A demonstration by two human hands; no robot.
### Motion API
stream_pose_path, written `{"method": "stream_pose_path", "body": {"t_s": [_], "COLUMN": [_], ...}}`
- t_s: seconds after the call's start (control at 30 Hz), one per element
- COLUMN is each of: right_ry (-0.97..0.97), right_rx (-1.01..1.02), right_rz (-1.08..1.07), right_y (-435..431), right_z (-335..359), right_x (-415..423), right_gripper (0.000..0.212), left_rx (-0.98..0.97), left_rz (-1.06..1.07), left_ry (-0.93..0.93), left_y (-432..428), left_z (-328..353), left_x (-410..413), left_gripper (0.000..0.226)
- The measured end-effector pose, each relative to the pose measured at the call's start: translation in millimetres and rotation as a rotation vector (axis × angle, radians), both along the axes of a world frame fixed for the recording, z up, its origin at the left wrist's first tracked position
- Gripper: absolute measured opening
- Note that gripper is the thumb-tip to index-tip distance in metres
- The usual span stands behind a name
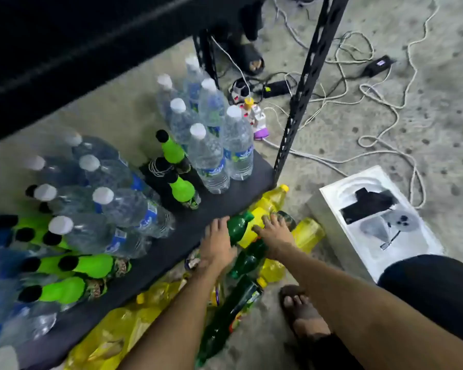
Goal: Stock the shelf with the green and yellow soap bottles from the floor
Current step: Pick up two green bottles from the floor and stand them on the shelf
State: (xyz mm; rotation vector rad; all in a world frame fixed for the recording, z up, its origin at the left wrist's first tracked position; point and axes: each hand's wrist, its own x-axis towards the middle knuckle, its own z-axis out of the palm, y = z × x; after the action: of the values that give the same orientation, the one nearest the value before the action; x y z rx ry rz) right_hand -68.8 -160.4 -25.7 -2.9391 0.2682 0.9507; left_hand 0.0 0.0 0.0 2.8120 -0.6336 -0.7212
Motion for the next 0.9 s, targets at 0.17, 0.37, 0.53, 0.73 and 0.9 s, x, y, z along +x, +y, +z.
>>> {"method": "stream_pose_path", "body": {"t_s": [0.17,0.37,0.53,0.73,0.9], "right_ry": [0.044,-0.002,-0.124,-0.207,-0.166], "right_rx": [-0.116,-0.118,-0.127,-0.188,-0.148], "right_rz": [0.226,0.31,0.446,0.636,0.609], "right_y": [-3.1,-14.2,-24.0,-32.0,-33.6], "right_z": [-31.6,-52.0,-55.9,-59.2,-50.1], "right_x": [12.3,6.5,-5.9,-16.5,-18.5], "right_gripper": [0.073,0.068,0.046,0.033,0.038], "left_rx": [0.09,0.156,0.109,0.073,-0.094], "left_rz": [0.024,-0.001,0.025,-0.078,0.014], "left_ry": [0.016,-0.236,-0.181,-0.11,-0.092], "left_y": [-12.9,-6.1,-6.4,4.5,36.5], "left_z": [-46.6,-69.5,-64.6,-46.8,-16.5], "left_x": [-12.6,-16.6,-5.3,-6.3,-19.0], "left_gripper": [0.108,0.099,0.083,0.071,0.068]}}
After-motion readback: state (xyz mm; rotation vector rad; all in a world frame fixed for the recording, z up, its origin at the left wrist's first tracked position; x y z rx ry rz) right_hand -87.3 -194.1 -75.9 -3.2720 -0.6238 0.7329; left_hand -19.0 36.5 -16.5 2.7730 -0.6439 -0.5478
